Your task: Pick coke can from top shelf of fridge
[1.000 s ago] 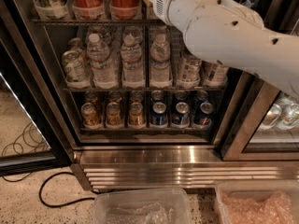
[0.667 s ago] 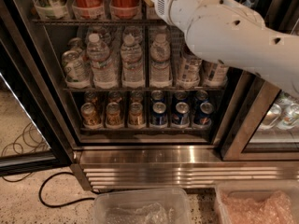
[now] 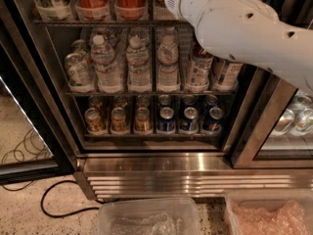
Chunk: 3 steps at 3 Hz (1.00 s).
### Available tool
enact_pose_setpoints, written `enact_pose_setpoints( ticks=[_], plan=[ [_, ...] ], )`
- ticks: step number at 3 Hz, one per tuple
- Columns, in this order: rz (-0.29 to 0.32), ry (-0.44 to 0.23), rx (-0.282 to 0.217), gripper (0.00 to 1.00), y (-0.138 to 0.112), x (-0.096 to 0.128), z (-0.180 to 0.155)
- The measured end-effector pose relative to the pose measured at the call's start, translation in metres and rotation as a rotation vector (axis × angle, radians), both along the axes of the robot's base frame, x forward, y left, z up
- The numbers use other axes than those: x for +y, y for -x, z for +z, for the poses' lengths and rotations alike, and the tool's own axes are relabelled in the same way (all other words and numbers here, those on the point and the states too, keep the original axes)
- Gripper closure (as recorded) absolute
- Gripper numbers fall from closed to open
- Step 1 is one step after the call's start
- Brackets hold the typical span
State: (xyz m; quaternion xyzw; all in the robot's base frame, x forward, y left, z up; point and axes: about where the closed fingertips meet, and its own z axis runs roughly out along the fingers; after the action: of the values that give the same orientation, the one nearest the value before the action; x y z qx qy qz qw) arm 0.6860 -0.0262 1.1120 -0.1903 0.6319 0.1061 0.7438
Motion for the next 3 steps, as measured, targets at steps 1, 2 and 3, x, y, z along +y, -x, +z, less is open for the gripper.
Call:
enact_pose_setpoints(
  ticks=[1,2,3],
  plan=[
    [0.001,0.010,-0.004,1.00,0.001,0.001,0.002],
    [0.004,0.043,0.013,1.00,0.012,-0.003,-0.001],
    [-0.003,0.067,0.025,1.00,0.019,-0.011,-0.002]
  ],
)
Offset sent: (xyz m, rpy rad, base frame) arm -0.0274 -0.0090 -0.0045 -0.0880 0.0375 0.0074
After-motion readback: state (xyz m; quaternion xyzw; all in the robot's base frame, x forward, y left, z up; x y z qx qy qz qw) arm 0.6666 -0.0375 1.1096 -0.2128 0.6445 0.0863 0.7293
